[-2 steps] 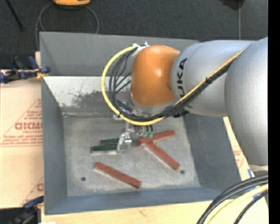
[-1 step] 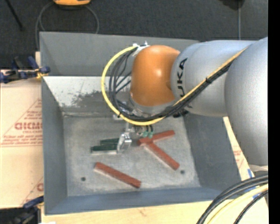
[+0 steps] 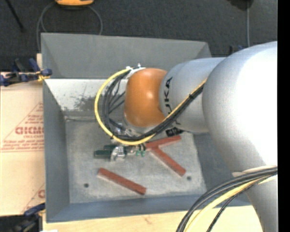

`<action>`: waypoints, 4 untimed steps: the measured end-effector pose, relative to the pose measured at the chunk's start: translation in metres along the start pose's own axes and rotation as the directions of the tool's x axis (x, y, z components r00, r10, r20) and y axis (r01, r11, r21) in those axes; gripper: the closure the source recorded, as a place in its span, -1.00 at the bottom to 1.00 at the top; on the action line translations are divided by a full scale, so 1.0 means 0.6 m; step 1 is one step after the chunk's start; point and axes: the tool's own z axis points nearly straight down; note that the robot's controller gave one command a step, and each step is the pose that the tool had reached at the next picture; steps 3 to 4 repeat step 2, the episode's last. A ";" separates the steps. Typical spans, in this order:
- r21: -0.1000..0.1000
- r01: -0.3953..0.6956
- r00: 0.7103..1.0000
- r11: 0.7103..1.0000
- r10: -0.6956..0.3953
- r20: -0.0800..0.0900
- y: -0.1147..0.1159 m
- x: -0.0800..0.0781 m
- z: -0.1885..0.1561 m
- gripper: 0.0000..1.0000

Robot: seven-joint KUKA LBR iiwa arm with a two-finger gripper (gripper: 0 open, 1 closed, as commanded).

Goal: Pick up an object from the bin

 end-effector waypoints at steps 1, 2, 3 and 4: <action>0.000 -0.001 1.000 1.000 0.001 0.000 0.000 0.000 0.000 1.00; 0.002 0.027 1.000 1.000 -0.027 -0.003 0.045 -0.014 -0.228 1.00; 0.002 0.027 1.000 1.000 -0.027 -0.003 0.045 -0.014 -0.228 1.00; 0.002 0.027 1.000 1.000 -0.027 -0.003 0.045 -0.014 -0.228 1.00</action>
Offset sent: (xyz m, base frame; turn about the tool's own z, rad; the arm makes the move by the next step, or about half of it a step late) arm 0.0069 0.0261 0.1361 -0.0220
